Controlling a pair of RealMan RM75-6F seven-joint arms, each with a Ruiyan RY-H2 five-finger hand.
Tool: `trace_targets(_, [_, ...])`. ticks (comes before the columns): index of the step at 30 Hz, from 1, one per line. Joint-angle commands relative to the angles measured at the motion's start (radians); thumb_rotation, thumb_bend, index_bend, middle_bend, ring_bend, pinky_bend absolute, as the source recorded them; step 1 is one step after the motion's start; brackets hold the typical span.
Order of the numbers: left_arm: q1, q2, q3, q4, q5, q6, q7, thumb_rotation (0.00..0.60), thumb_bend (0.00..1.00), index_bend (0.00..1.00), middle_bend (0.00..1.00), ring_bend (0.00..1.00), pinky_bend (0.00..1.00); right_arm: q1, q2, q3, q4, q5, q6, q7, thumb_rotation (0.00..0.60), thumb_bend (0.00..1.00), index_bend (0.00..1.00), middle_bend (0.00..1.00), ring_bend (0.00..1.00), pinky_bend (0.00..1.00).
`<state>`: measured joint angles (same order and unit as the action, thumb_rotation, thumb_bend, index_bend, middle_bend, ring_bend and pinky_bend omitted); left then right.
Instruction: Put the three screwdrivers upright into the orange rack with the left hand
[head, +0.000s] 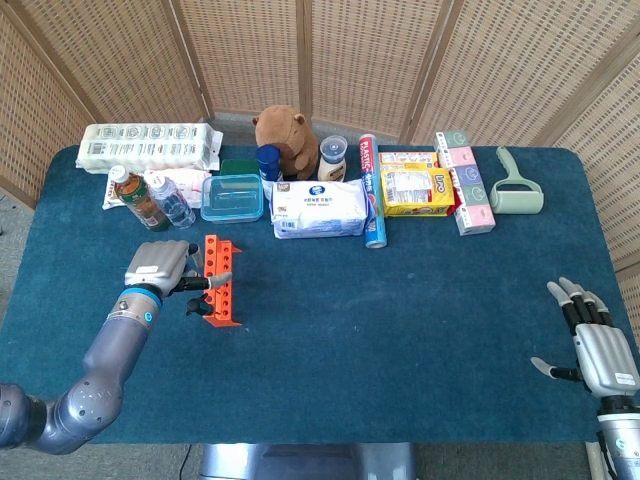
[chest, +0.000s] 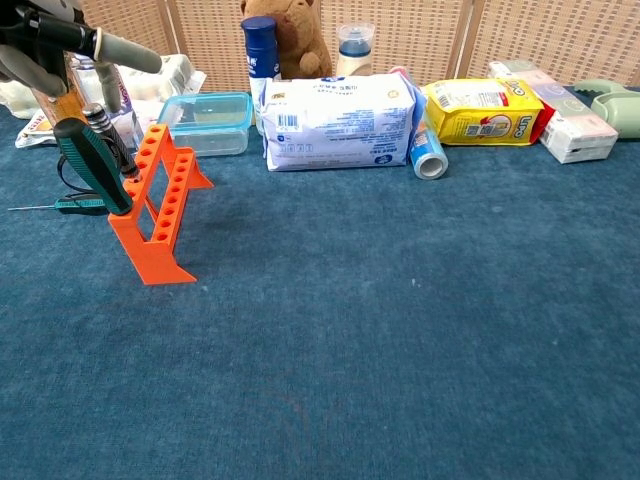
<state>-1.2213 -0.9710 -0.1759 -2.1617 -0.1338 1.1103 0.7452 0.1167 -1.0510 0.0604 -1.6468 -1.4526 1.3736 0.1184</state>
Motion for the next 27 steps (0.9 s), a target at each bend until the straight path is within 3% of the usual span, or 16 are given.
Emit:
trace_targets(1, [0.007, 0.006, -0.007, -0.004, 0.025, 0.002, -0.010, 0.000, 0.00, 0.37, 1.00, 1.00, 1.00, 0.000, 0.000, -0.001, 0.000, -0.001, -0.001, 0.000, 0.600, 0.02, 0.00, 0.03, 0.00, 0.01])
trace_targets(8, [0.064, 0.006, -0.019, -0.006, 0.174, 0.009, -0.086, 0.000, 0.00, 0.37, 1.00, 1.00, 1.00, 0.001, 0.000, 0.000, 0.000, -0.001, -0.001, 0.001, 0.600, 0.02, 0.00, 0.03, 0.01, 0.01])
trace_targets(16, [0.109, 0.023, -0.009, -0.001, 0.243, -0.019, -0.131, 0.000, 0.00, 0.37, 1.00, 1.00, 1.00, 0.000, 0.001, 0.000, 0.002, 0.000, -0.001, 0.004, 0.600, 0.02, 0.00, 0.03, 0.00, 0.01])
trace_targets(22, [0.128, 0.050, 0.003, 0.003, 0.243, -0.064, -0.149, 0.000, 0.00, 0.37, 1.00, 1.00, 1.00, 0.001, 0.001, 0.000, 0.000, -0.002, -0.001, 0.003, 0.600, 0.02, 0.00, 0.03, 0.01, 0.01])
trace_targets(27, [0.114, 0.083, 0.023, -0.001, 0.173, -0.117, -0.131, 0.000, 0.00, 0.37, 1.00, 1.00, 1.00, 0.000, 0.001, 0.000, -0.001, -0.001, 0.000, 0.000, 0.600, 0.02, 0.00, 0.03, 0.01, 0.01])
